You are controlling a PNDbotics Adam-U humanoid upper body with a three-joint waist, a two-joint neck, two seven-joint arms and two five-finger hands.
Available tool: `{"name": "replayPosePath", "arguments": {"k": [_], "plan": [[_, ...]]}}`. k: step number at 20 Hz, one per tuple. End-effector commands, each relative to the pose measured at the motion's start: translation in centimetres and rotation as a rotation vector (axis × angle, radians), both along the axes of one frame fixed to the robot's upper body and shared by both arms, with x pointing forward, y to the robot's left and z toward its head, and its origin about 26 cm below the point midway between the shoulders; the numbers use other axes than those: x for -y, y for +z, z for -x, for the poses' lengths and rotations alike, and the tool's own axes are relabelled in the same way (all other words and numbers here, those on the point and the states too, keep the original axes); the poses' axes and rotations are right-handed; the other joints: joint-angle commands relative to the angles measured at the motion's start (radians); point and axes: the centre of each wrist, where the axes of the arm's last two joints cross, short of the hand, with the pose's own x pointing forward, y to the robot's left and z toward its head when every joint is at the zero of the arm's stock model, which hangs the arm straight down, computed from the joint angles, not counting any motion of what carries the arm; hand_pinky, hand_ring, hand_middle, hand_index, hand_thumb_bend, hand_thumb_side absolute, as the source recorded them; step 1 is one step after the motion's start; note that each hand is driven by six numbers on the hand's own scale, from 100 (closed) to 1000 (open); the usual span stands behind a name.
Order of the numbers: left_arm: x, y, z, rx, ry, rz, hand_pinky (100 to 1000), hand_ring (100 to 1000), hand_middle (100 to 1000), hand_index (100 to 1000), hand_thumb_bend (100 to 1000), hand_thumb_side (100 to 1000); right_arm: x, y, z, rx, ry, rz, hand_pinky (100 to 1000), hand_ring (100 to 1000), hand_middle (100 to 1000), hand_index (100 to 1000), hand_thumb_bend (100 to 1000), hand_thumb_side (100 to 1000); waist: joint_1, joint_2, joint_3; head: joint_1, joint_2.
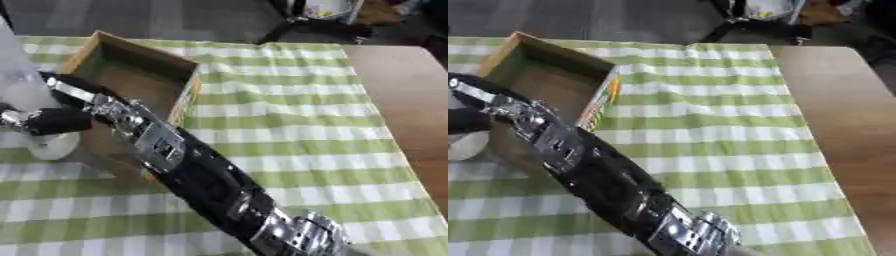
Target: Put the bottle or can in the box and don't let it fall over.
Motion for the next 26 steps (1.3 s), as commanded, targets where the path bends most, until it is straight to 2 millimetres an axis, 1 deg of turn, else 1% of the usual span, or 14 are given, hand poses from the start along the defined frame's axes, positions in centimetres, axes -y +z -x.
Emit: {"name": "replayPosePath", "arguments": {"k": [1,2,3,4,5,6,7,8,10,11,19,26], "plan": [[-0.2,0.6,0.2,0.015,-0.006,-0.027,928,776,885,856,171,826,1.4,2.6,0.1,0.055,-0.002,-0.01,951,1000,1000,1000,100,597,0.009,-0.025,-0.002,0.002,-0.002],[-0.2,0.6,0.2,0.015,-0.007,-0.029,928,776,885,856,171,826,1.8,3.1,0.1,0.06,-0.002,-0.013,952,1000,1000,1000,100,570,0.009,-0.026,-0.003,0.001,-0.002],[-0.2,0.6,0.2,0.014,-0.007,-0.03,928,776,885,856,172,826,2.2,3.5,0.2,0.061,-0.002,-0.015,953,1000,1000,1000,100,462,0.009,-0.027,-0.003,0.001,-0.002],[-0.2,0.6,0.3,0.012,-0.007,-0.03,928,776,885,856,172,827,2.4,3.8,0.3,0.06,0.002,-0.014,959,1000,1000,1000,100,331,0.009,-0.028,-0.003,0.002,-0.001],[-0.3,0.5,0.3,0.012,-0.006,-0.029,928,776,885,856,172,828,2.5,3.9,0.4,0.053,0.01,-0.007,963,1000,1000,1000,102,158,0.01,-0.029,-0.004,0.002,0.001],[-0.3,0.5,0.3,0.011,-0.006,-0.028,928,776,885,856,172,828,2.6,4.0,0.4,0.042,0.018,0.004,968,1000,1000,1000,184,100,0.01,-0.03,-0.005,0.003,0.002],[-0.3,0.5,0.3,0.01,-0.007,-0.028,928,776,885,857,172,828,2.6,4.1,0.4,0.03,0.026,0.018,972,1000,1000,1000,294,100,0.01,-0.031,-0.006,0.004,0.003],[-0.3,0.5,0.3,0.009,-0.007,-0.028,928,776,885,857,173,829,2.6,4.1,0.4,0.016,0.038,0.034,973,1000,1000,1000,335,100,0.01,-0.032,-0.007,0.005,0.005],[-0.3,0.5,0.3,0.008,-0.01,-0.028,928,776,885,857,173,829,2.7,4.3,0.4,-0.018,0.057,0.056,972,1000,1000,1000,210,100,0.011,-0.032,-0.008,0.007,0.006],[-0.3,0.4,0.3,0.008,-0.011,-0.028,928,776,885,857,173,829,2.8,4.4,0.5,-0.029,0.059,0.06,972,1000,1000,1000,100,100,0.011,-0.032,-0.008,0.008,0.007],[-0.3,0.3,0.4,0.004,-0.009,-0.029,928,776,883,857,176,827,3.1,4.9,0.6,-0.046,0.035,0.032,962,1000,1000,1000,100,100,0.014,-0.036,-0.012,0.012,0.008],[-0.4,0.1,0.5,-0.002,-0.003,-0.03,927,777,883,857,177,825,4.1,4.8,0.5,-0.057,0.029,0.016,959,1000,1000,1000,100,100,0.017,-0.039,-0.023,0.021,0.008]]}}
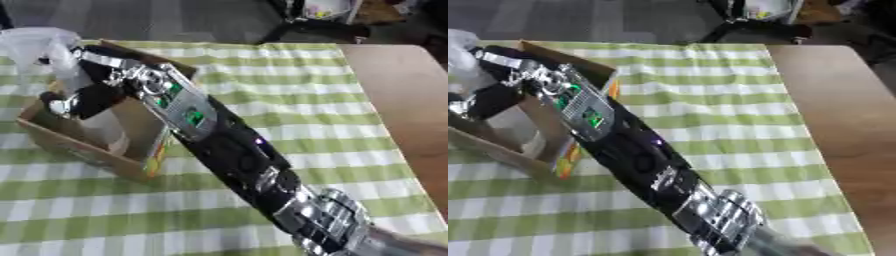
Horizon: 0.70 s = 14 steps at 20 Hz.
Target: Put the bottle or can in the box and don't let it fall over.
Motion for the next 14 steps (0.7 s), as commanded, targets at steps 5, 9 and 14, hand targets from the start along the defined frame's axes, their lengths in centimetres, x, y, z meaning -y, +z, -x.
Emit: {"name": "replayPosePath", "arguments": {"k": [5,9,14], "plan": [[-0.4,0.4,0.4,0.009,0.014,-0.021,926,778,882,857,179,821,2.3,1.4,0.0,0.027,-0.025,-0.03,955,1000,1000,1000,100,100,0.021,-0.028,-0.017,0.019,-0.001],[-0.5,0.2,0.4,0.004,0.018,-0.019,926,778,882,857,179,820,3.4,1.4,-0.1,0.022,-0.047,-0.04,953,1000,1000,1000,100,100,0.029,-0.031,-0.03,0.028,-0.003],[-0.5,0.1,0.5,0.002,0.021,-0.021,925,778,882,857,178,819,4.9,1.5,-0.3,0.024,-0.084,-0.045,948,1000,1000,1000,100,100,0.037,-0.031,-0.041,0.044,0.007]]}}
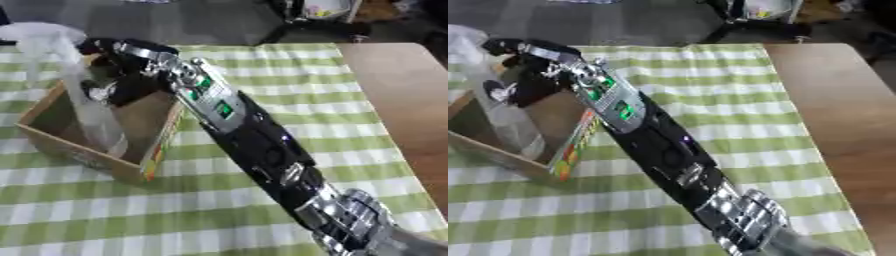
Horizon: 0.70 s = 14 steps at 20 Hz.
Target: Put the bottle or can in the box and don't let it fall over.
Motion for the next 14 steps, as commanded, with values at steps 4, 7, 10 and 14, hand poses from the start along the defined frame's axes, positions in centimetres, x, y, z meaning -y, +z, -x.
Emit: {"name": "replayPosePath", "arguments": {"k": [4,7,10,14], "plan": [[-0.4,0.5,0.3,0.014,0.015,-0.02,925,778,881,857,180,817,2.5,1.8,0.2,0.051,-0.05,-0.023,946,1000,1000,1000,100,100,0.014,-0.024,-0.011,0.017,0.01],[-0.5,0.4,0.3,0.012,0.017,-0.021,924,778,881,857,180,816,3.5,2.1,0.3,0.06,-0.074,-0.029,945,1000,1000,1000,100,100,0.017,-0.026,-0.018,0.024,0.014],[-0.5,0.4,0.3,0.009,0.021,-0.021,923,778,881,856,182,814,4.6,2.4,0.4,0.071,-0.098,-0.029,944,1000,1000,1000,100,100,0.019,-0.029,-0.024,0.034,0.014],[-0.6,0.3,0.4,0.008,0.025,-0.022,923,778,881,856,184,812,6.3,3.0,0.9,0.095,-0.128,-0.041,939,1000,1000,1000,100,100,0.02,-0.032,-0.032,0.044,0.013]]}}
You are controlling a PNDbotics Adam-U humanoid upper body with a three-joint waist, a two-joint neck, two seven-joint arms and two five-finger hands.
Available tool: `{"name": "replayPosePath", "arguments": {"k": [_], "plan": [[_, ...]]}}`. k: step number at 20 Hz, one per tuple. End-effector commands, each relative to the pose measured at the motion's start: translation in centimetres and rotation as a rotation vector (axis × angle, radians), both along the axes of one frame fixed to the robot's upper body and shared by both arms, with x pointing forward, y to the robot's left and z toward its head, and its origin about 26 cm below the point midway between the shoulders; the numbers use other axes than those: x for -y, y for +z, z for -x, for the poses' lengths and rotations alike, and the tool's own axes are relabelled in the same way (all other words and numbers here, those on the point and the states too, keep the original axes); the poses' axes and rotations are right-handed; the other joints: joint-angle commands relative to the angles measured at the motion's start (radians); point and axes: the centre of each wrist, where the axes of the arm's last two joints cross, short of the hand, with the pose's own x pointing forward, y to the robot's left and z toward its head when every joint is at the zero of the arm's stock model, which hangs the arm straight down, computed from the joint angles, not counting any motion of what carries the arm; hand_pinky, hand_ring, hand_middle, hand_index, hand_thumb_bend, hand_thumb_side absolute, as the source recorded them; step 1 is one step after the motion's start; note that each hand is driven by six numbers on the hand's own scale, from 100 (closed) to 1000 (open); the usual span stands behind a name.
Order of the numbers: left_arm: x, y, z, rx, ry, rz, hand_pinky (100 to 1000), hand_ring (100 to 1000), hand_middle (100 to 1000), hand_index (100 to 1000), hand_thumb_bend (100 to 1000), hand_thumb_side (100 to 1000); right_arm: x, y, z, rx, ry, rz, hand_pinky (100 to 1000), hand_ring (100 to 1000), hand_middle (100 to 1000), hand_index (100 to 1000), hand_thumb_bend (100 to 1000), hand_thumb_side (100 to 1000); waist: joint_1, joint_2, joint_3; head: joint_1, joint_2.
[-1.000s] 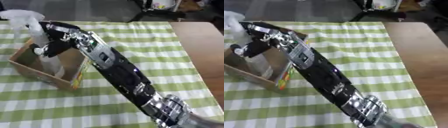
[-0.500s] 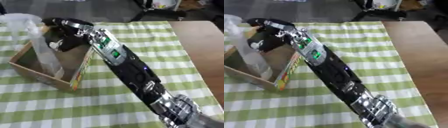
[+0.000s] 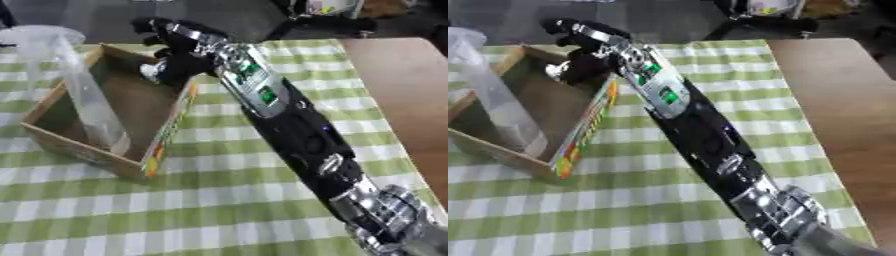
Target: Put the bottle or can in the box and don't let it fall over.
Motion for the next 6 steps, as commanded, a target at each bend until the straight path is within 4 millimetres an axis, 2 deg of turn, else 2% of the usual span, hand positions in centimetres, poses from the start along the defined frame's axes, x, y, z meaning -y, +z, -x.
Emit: {"name": "replayPosePath", "arguments": {"k": [1,4,6], "plan": [[-0.5,0.6,0.2,0.016,0.016,-0.021,923,778,881,856,184,812,1.7,2.1,0.8,0.065,-0.024,-0.019,938,1000,1000,1000,100,100,0.006,-0.026,-0.003,0.009,0.002],[-0.5,0.6,0.2,0.014,0.017,-0.021,922,779,881,856,186,812,3.1,2.9,1.4,0.086,-0.046,-0.053,932,1000,1000,1000,100,100,0.007,-0.026,-0.008,0.015,-0.002],[-0.5,0.6,0.2,0.015,0.018,-0.02,921,779,881,856,186,812,4.1,3.3,1.8,0.102,-0.062,-0.077,926,1000,1000,1000,100,169,0.006,-0.025,-0.01,0.02,-0.006]]}}
